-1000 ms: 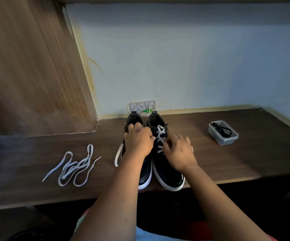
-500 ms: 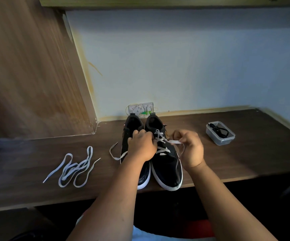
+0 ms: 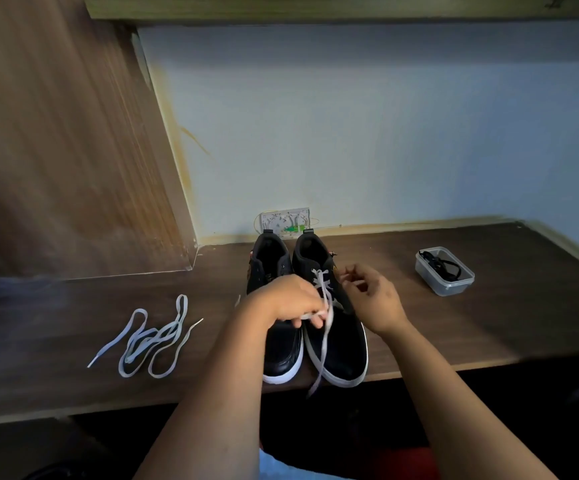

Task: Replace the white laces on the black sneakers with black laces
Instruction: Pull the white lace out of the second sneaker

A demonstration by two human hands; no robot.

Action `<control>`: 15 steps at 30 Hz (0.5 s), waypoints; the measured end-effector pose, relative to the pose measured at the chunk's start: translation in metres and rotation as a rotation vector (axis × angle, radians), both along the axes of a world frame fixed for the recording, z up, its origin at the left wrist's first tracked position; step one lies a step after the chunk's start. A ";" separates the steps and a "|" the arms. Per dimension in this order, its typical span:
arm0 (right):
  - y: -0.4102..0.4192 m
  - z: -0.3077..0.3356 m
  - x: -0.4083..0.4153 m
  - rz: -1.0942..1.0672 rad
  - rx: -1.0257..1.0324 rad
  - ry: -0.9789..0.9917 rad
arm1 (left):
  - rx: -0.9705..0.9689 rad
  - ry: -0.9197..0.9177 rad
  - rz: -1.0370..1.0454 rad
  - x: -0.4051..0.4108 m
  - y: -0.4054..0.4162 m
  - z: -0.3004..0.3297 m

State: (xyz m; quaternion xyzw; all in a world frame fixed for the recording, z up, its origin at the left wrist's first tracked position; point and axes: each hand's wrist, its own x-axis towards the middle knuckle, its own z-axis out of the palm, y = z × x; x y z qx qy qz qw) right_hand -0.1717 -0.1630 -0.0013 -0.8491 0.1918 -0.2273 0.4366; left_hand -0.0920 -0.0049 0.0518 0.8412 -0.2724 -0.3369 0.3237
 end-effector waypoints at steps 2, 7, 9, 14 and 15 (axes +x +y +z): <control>-0.002 -0.003 0.005 0.087 -0.225 -0.032 | 0.123 0.029 -0.083 0.003 0.005 0.008; -0.002 0.008 0.022 0.146 -0.405 -0.116 | 0.100 -0.601 0.264 0.009 -0.009 -0.015; -0.008 0.013 0.029 0.130 -0.450 -0.080 | -0.076 -0.715 0.288 0.008 -0.018 -0.030; -0.014 0.010 0.038 0.198 -0.543 0.021 | -0.197 -0.831 0.277 0.018 -0.035 -0.046; -0.015 0.007 0.038 0.205 -0.530 -0.005 | -0.232 -0.817 0.292 0.020 -0.036 -0.047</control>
